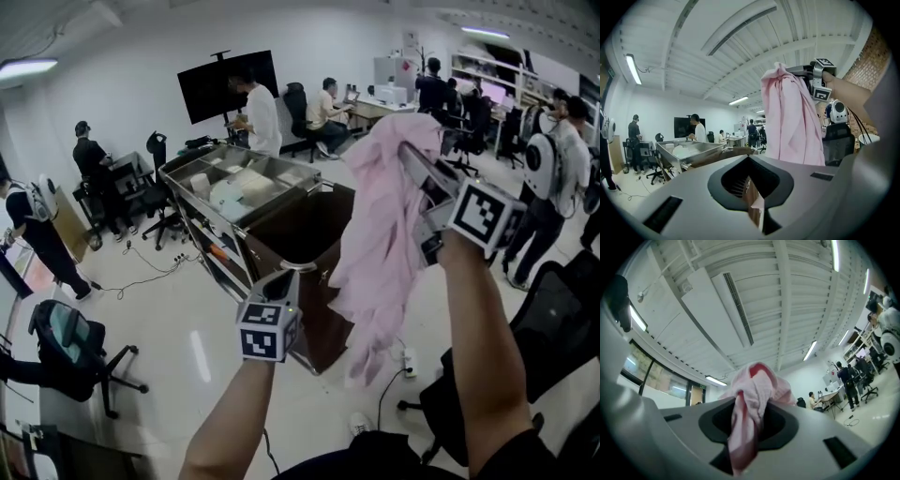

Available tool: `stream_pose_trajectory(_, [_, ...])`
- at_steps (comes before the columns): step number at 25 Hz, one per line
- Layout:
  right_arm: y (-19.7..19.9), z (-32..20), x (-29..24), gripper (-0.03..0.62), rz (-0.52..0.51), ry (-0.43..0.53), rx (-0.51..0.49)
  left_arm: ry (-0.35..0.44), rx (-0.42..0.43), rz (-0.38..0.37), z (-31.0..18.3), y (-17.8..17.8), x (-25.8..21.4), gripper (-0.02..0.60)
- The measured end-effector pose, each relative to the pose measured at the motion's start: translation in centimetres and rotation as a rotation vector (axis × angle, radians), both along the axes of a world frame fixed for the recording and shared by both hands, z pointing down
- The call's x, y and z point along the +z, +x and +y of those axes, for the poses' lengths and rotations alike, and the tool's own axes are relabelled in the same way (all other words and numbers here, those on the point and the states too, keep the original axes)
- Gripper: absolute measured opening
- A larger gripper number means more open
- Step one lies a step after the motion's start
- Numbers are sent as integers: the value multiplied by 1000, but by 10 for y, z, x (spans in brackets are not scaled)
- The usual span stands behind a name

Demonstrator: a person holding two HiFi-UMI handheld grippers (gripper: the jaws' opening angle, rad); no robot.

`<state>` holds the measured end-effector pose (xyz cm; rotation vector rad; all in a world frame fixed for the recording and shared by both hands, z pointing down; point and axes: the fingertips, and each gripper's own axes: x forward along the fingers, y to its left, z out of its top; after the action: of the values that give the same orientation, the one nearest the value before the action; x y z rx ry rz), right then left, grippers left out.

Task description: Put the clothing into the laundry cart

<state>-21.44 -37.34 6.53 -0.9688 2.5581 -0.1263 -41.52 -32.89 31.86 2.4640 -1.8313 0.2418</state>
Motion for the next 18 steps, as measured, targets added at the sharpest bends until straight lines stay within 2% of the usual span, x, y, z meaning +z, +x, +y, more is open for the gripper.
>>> stream_pose_trajectory(7, [-43, -51, -15, 123, -2, 21, -90, -10, -75, -11, -37, -24, 6, 0])
stream_pose_trajectory(18, [-135, -195, 29, 123, 81, -90, -244, -6, -245, -16, -113, -51, 0, 0])
